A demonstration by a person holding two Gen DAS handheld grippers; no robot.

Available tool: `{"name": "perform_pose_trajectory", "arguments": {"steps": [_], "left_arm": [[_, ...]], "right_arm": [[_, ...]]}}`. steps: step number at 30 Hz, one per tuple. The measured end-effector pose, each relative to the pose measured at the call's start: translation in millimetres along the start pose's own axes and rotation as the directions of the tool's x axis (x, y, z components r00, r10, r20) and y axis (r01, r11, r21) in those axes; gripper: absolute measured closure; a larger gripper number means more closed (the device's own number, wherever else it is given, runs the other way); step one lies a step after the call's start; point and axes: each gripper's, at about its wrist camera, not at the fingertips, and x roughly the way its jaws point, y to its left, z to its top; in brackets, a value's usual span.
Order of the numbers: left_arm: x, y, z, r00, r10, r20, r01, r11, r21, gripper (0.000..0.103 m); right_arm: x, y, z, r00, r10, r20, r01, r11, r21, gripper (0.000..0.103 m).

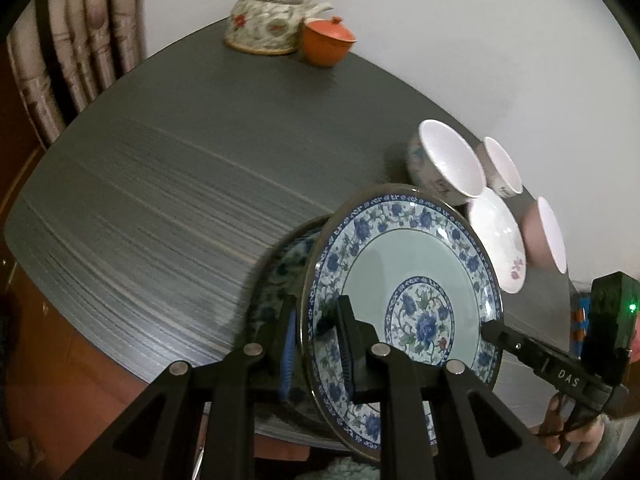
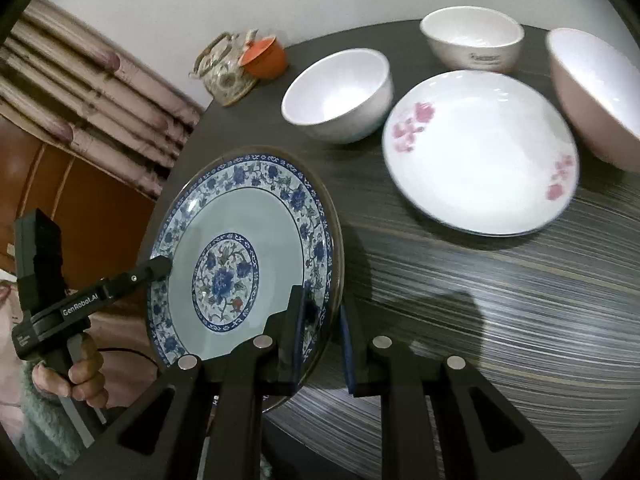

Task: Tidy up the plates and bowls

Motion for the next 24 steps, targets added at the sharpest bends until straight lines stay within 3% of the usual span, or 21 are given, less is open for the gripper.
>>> {"name": "perform_pose_trajectory", "arguments": {"steps": [12, 24], "left_arm": [[22.6, 23.0, -3.8, 0.999, 0.019, -0.044, -0.021, 0.999, -0.041, 0.084], [35.4, 19.7, -6.9, 0.998, 0.060, -0.026, -0.061, 0.998, -0.032, 0.081]], "right_arm": [[36.9, 16.1, -6.3, 0.997, -0.033, -0.066, 0.033, 0.999, -0.005, 0.086], [49.3, 26.2, -3.9, 0.993, -0.084, -0.082, 0.081, 0.996, -0.042, 0.084]]}}
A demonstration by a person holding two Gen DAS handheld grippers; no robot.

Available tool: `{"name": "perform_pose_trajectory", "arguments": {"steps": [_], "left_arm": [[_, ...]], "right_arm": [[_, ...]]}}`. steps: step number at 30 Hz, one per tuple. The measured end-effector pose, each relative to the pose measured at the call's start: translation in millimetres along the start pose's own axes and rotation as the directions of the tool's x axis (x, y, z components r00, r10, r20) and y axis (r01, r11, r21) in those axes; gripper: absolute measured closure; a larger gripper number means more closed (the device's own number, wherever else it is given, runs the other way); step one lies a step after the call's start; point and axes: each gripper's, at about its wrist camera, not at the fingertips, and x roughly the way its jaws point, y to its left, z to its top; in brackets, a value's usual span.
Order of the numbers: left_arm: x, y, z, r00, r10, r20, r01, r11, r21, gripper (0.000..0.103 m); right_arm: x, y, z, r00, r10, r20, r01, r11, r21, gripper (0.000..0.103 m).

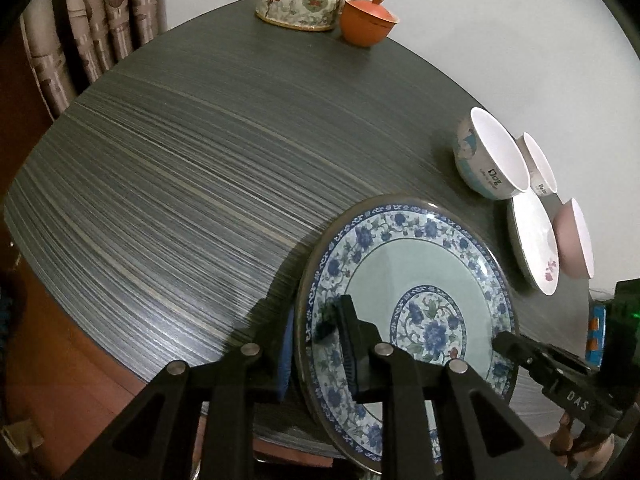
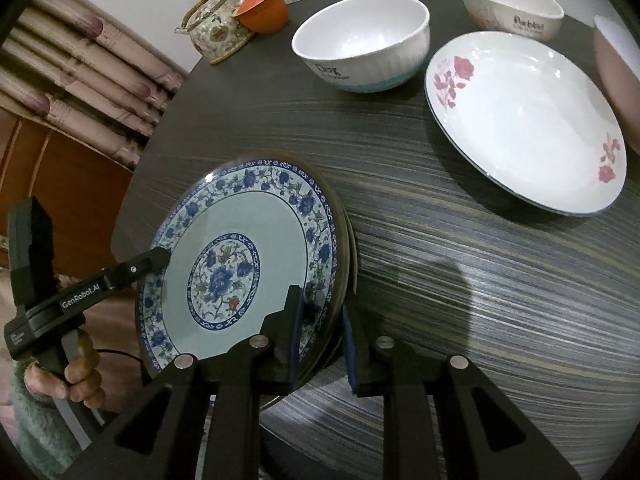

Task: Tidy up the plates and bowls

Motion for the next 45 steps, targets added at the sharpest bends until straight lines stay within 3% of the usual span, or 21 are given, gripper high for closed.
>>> {"name": "perform_pose_trajectory", "arguments": {"steps": [10, 19, 32, 45], "left_arm": [[6.3, -3.8, -4.7, 0.998, 0.067, 0.020, -0.067, 0.998, 0.016, 0.077], [11.8, -9.4, -7.0, 0.994, 0.103, 0.036, -0.104, 0.994, 0.034, 0.075], [13.9, -13.0, -9.7, 0.991, 0.119, 0.065, -0.122, 0.991, 0.047, 0.074], [14.6, -9.2, -8.4, 0.987, 0.132, 0.094, -0.137, 0.990, 0.042, 0.068]], "right_arm": [[5.4, 22.8, -5.1, 0.997, -0.076, -0.001, 0.075, 0.992, -0.100, 0.076], [8.8, 29.3, -6.7, 0.995, -0.095, 0.009, 0.095, 0.987, -0.131, 0.068], [10.7, 32.7, -8.7, 0.996, -0.085, 0.025, 0.088, 0.986, -0.142, 0.057], [12.0, 42.9, -14.9, 0.990, -0.131, 0.051, 0.138, 0.974, -0.180, 0.052]]}}
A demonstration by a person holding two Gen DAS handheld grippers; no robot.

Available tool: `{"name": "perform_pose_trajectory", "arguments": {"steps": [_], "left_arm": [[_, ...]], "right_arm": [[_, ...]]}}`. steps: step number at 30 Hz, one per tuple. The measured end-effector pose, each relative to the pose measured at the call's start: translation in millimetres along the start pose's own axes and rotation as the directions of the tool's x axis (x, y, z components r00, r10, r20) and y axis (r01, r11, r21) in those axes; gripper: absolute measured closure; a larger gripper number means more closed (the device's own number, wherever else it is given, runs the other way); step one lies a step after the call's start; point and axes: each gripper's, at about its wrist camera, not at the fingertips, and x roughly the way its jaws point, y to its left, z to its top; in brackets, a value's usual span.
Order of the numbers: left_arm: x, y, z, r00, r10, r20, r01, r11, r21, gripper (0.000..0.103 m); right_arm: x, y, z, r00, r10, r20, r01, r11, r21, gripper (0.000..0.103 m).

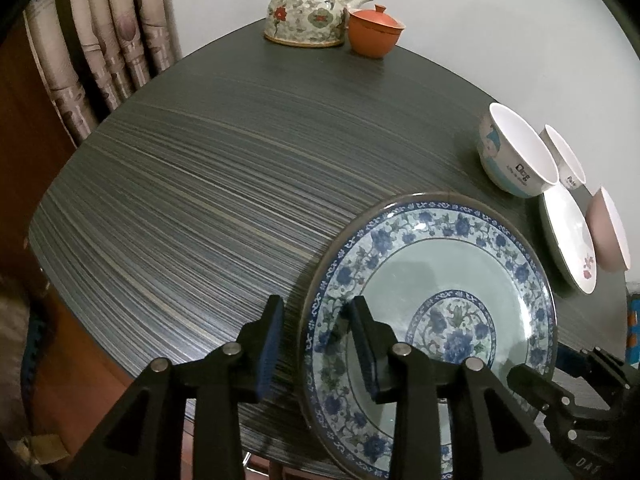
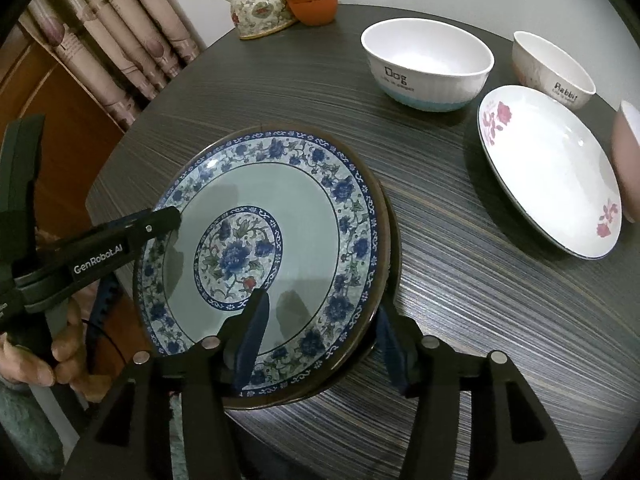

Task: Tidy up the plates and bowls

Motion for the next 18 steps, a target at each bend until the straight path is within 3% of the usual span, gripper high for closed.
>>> {"name": "perform_pose_trajectory", "arguments": {"steps": [11, 18], "left_arm": [[-8.3, 6.0, 3.2, 0.998, 0.042, 0.052, -0.041, 0.999, -0.015, 0.065], [-19.9, 5.3, 7.7, 0.986, 0.096, 0.140, -0.094, 0.995, -0.019, 0.065]], "right_arm": [[0.9, 0.5, -0.3, 1.000, 0.000, 0.006, 0.000, 1.000, 0.006, 0.047], [-7.3, -5.5, 0.5, 0.998, -0.038, 0.048, 0.037, 0.999, 0.019, 0.043]]}}
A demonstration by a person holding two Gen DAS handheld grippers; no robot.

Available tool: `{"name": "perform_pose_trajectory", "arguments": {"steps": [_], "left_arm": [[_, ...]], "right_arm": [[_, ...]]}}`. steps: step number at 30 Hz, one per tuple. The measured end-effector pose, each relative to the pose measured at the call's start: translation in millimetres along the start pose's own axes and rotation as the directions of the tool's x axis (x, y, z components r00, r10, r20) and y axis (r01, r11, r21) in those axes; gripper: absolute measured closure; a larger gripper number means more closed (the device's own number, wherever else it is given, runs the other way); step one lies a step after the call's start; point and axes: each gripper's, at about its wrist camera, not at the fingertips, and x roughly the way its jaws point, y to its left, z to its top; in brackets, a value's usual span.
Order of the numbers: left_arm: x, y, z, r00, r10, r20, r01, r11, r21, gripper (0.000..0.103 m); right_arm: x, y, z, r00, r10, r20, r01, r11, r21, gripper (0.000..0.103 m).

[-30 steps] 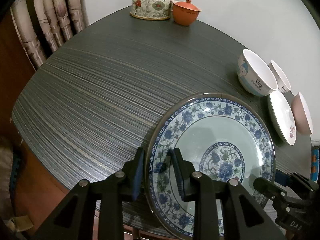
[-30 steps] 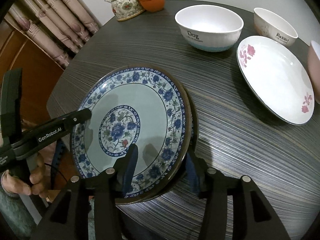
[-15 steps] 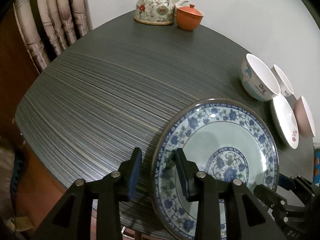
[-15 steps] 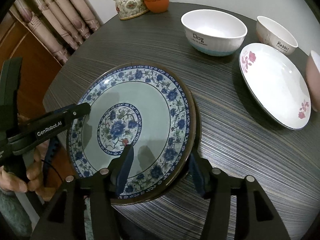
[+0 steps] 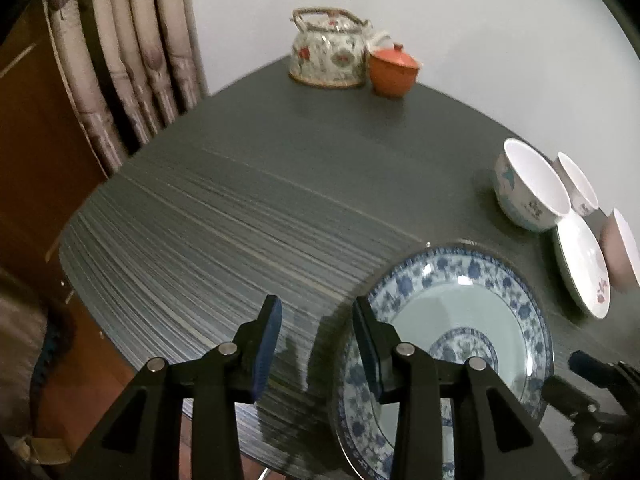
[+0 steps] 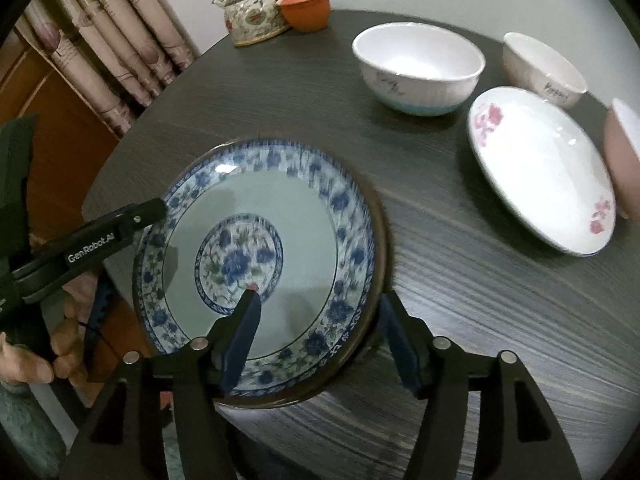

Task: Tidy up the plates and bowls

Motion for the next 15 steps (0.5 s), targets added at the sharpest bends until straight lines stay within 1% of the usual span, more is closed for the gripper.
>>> {"name": "perform_pose_trajectory", "arguments": {"steps": [2, 5, 8, 11, 15], "left_arm": [[-0.9, 2.0, 1.7, 1.000, 0.009, 0.014, -0.009, 1.000, -0.010, 0.065], [1.4, 3.5, 2.9, 1.000, 0.016, 0.007, -0.016, 1.000, -0.018, 0.065], [0.6, 3.1, 2.4, 0.999, 0.038, 0.018, -0.038, 0.999, -0.015, 0.065], [-2.0, 0.8, 1.9, 0.997, 0.064, 0.047, -0.064, 0.998, 0.005, 0.065], [-7.4, -3.7, -0.1, 0.993, 0.077, 0.085, -0.079, 0.997, 0.023, 0.065]], "right_arm": [[-6.2, -4.9, 1.0, 1.000, -0.006, 0.021, 0.006, 1.000, 0.009, 0.042], [-14.7, -14.9, 3.0, 0.999, -0.019, 0.047, 0.018, 0.999, 0.031, 0.042], [-21.8, -29.1, 2.4, 0.997, -0.032, 0.067, 0.028, 0.998, 0.063, 0.042], [-28.5, -50.3, -0.3, 0.995, -0.054, 0.084, 0.045, 0.993, 0.107, 0.042], [-37.3, -86.9, -5.2, 0.989, -0.099, 0.108, 0.079, 0.982, 0.171, 0.042]]}}
